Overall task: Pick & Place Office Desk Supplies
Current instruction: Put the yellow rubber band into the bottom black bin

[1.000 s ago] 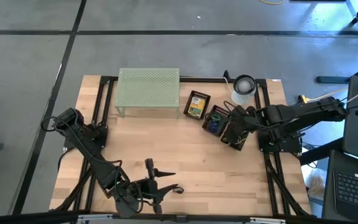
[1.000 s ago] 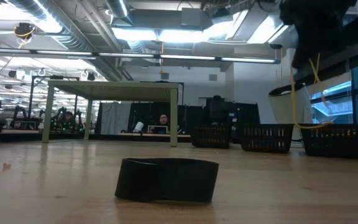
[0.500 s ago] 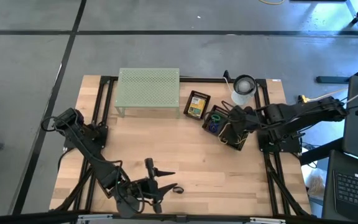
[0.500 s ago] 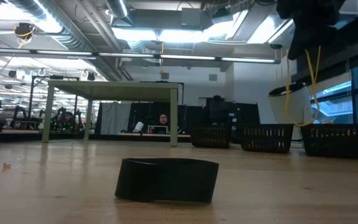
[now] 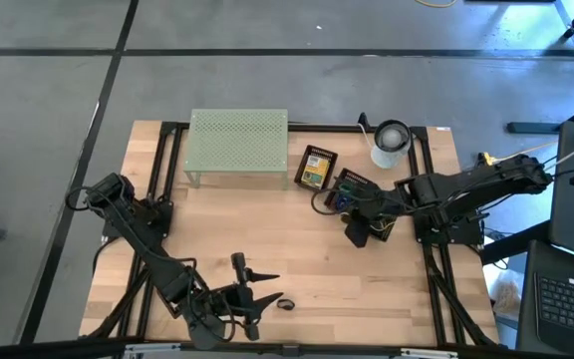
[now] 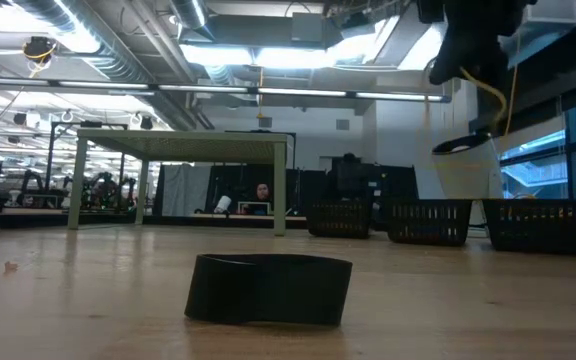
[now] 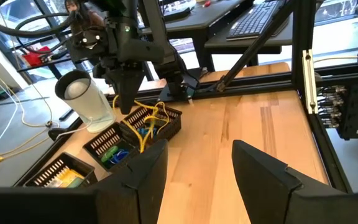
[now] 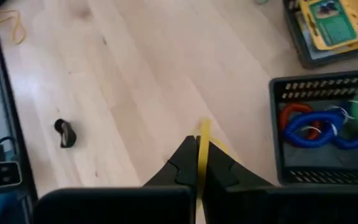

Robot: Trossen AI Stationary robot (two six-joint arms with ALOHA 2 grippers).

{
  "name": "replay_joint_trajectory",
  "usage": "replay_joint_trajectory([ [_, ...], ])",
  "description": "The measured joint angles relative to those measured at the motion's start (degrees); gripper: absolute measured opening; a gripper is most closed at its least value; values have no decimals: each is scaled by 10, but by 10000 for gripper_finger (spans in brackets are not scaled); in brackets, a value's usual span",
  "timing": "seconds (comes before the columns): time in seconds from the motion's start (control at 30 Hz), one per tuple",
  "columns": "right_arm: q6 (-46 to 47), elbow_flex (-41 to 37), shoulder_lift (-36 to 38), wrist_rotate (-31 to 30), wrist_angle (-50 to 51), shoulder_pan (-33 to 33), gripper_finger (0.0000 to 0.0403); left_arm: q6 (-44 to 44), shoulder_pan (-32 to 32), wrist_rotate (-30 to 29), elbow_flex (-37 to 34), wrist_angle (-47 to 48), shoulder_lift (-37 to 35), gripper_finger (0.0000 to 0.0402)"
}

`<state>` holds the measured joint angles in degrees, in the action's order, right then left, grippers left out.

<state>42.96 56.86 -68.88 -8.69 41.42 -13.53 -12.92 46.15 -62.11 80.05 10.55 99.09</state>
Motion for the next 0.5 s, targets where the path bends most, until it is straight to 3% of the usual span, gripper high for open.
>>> replay_joint_trajectory([
  [0.5, -1, 0, 37, -1, 75, -1, 2, 0, 0, 0, 0, 0, 0, 175],
])
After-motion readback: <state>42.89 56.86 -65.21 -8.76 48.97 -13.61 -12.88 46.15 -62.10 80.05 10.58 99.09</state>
